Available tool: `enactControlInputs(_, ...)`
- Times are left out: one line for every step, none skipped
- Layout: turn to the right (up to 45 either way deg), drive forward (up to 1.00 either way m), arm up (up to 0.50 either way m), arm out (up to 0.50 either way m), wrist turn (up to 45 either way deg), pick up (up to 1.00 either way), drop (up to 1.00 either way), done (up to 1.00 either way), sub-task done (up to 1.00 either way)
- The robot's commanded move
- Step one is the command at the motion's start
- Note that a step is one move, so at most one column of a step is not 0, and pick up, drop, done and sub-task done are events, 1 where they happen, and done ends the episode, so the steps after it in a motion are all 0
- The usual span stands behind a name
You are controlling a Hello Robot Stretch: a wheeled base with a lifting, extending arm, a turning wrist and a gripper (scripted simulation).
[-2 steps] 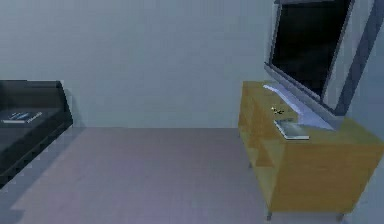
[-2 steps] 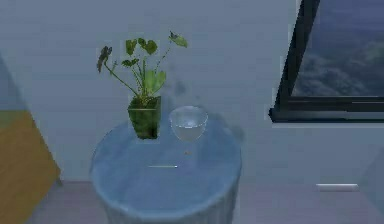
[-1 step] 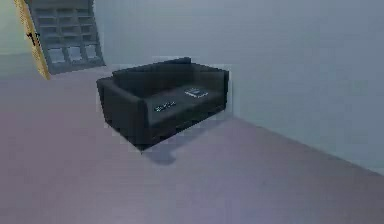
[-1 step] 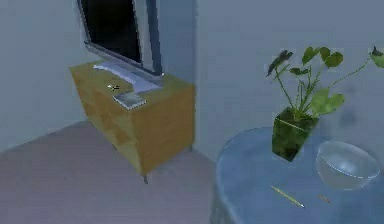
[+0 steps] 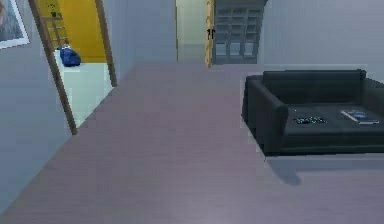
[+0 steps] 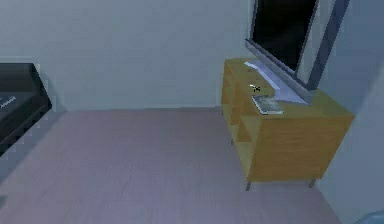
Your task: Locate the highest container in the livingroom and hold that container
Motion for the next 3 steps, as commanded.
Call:
enactControlInputs(-3.0,0.0,0.0,0.0,0.0,0.0,0.0,0.0,0.0)
enactControlInputs(0.0,0.05,0.0,0.0,0.0,0.0,0.0,0.0,0.0)
enactControlInputs(-45.0,0.0,0.0,0.0,0.0,0.0,0.0,0.0,0.0)
